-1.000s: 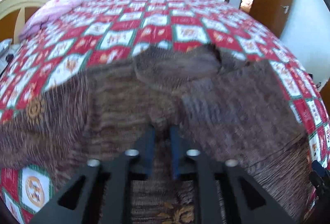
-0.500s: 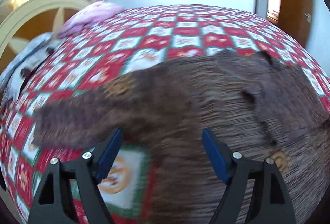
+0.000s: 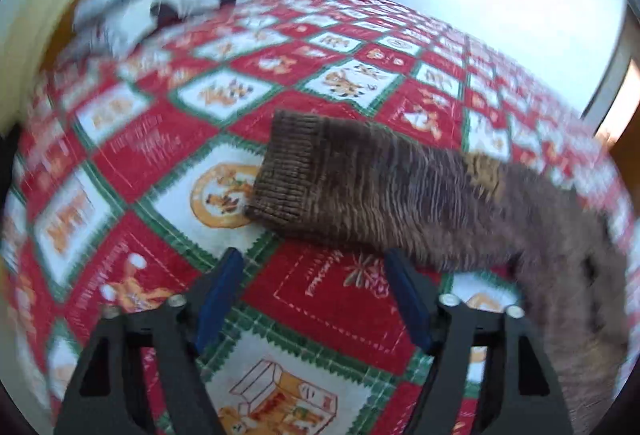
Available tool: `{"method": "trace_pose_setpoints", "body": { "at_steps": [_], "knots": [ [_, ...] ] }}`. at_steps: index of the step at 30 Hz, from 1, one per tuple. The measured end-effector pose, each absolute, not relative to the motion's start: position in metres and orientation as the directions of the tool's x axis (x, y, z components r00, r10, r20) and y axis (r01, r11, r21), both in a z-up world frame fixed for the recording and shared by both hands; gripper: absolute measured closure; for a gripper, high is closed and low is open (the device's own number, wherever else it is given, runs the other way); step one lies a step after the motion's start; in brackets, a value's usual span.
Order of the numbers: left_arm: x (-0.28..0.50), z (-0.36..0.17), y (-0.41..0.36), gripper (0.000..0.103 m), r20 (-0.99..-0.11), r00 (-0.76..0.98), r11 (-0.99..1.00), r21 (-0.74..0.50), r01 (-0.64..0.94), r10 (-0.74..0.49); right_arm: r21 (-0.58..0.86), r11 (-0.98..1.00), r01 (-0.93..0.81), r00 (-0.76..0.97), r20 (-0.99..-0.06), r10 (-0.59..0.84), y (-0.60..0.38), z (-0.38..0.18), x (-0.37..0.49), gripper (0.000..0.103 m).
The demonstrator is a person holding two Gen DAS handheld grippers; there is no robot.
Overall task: Fold small clothes
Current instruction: 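Grasp the other sleeve cuff with the left gripper and lift it, then fold the held sleeve across the sweater body with the left gripper, then release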
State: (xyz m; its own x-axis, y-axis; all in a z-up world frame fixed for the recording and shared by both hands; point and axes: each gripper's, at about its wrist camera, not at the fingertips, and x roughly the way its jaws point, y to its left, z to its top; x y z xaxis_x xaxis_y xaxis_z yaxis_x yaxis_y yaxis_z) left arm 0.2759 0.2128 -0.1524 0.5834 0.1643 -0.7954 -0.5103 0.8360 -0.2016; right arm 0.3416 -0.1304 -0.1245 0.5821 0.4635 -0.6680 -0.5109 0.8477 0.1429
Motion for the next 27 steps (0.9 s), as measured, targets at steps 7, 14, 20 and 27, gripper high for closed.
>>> {"method": "trace_pose_setpoints", "body": {
  "at_steps": [7,14,20,27],
  "knots": [
    [0.292,-0.155,0.223,0.036,-0.767,0.641,0.753,-0.414,-0.511,0.013,0.155,0.839,-0.522,0.555,-0.685,0.472,-0.100,-0.168,0.344,0.034],
    [0.314,-0.161,0.225,0.063,-0.773,0.625,0.750,-0.348,-0.563,0.110,0.211,0.858,-0.468,0.555,-0.686,0.471,-0.118,-0.177,0.352,0.033],
    [0.307,-0.159,0.235,0.094,-0.770,0.629,0.753,-0.354,-0.555,0.102,0.162,0.860,-0.484,0.564,-0.694,0.449,-0.111,-0.178,0.348,0.028],
    [0.300,-0.139,0.229,0.095,-0.746,0.658,0.767,-0.362,-0.530,0.104,0.150,0.859,-0.490,0.561,-0.700,0.442,-0.108,-0.180,0.348,0.026]
  ]
}}
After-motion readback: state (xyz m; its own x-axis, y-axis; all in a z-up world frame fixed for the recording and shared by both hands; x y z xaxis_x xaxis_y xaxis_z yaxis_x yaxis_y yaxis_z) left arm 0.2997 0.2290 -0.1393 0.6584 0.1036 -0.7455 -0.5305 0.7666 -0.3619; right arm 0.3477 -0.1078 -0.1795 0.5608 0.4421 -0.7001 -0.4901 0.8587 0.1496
